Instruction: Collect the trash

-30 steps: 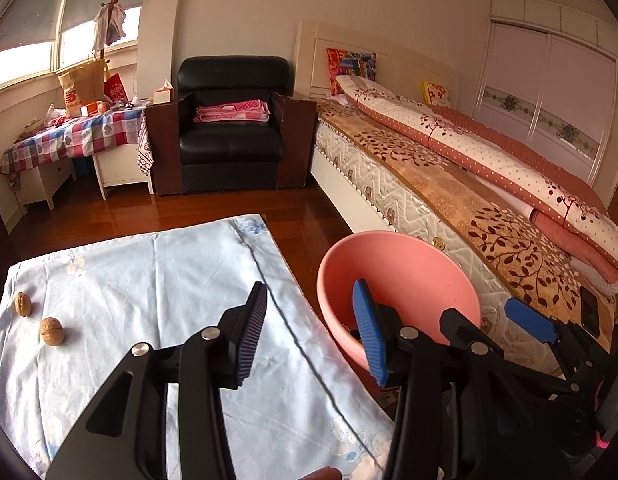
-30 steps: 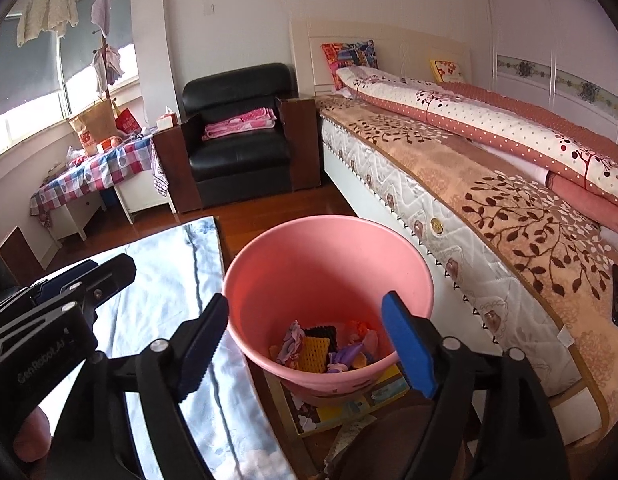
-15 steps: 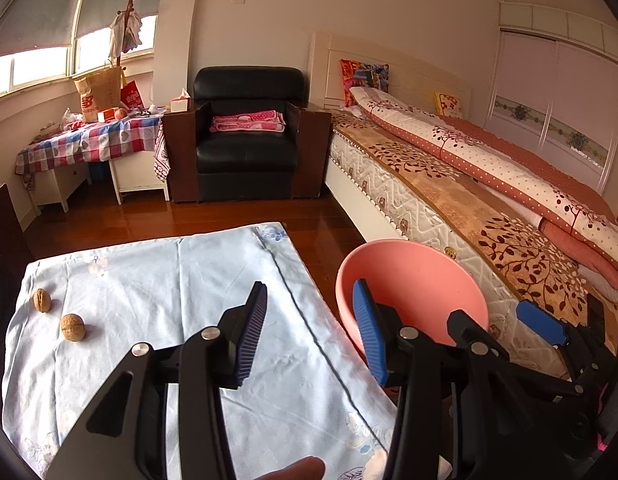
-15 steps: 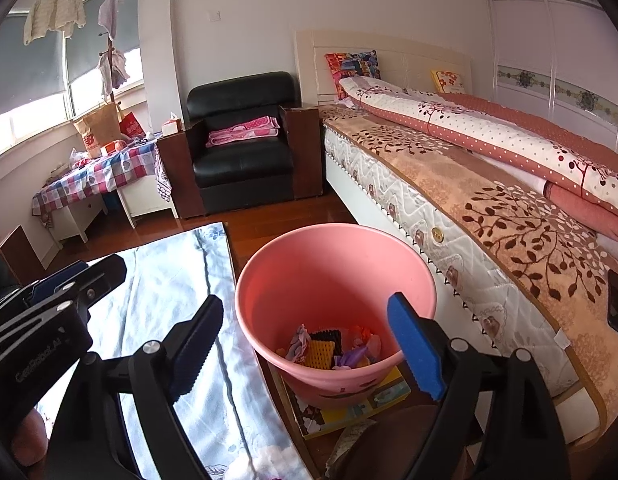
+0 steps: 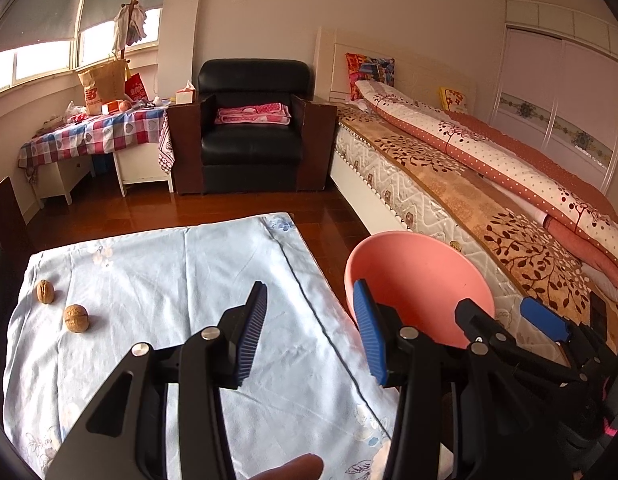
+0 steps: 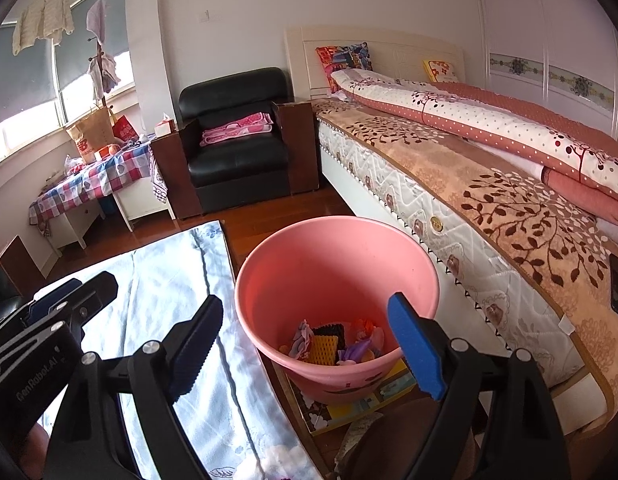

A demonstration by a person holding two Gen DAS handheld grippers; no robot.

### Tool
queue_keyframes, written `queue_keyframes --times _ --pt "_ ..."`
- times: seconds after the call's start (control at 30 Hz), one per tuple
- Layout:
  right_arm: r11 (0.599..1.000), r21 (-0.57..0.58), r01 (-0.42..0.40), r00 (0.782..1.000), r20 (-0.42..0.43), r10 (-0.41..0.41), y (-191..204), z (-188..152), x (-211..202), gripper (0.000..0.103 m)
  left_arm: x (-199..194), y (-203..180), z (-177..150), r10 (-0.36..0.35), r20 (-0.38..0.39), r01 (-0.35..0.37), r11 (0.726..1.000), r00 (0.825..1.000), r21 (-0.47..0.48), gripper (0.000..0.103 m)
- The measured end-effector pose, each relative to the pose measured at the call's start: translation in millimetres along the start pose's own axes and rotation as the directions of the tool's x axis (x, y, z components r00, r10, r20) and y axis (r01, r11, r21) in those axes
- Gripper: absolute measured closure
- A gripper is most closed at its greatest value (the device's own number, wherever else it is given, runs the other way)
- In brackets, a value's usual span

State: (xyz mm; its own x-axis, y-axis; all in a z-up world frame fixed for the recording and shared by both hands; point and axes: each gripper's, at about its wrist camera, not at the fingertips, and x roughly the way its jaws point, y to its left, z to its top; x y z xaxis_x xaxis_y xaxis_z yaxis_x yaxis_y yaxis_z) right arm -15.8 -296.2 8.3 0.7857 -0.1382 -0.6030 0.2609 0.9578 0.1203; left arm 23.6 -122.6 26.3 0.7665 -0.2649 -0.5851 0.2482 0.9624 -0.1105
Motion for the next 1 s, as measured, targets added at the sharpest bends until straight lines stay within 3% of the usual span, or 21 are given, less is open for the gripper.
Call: queue_keyframes --times 1.0 --pt "1.000 -0.014 0.009 1.000 -0.010 -0.009 5 -4 5 0.020 5 12 -1 0.002 -0.019 -0.002 1.000 1.000 -0.017 0.058"
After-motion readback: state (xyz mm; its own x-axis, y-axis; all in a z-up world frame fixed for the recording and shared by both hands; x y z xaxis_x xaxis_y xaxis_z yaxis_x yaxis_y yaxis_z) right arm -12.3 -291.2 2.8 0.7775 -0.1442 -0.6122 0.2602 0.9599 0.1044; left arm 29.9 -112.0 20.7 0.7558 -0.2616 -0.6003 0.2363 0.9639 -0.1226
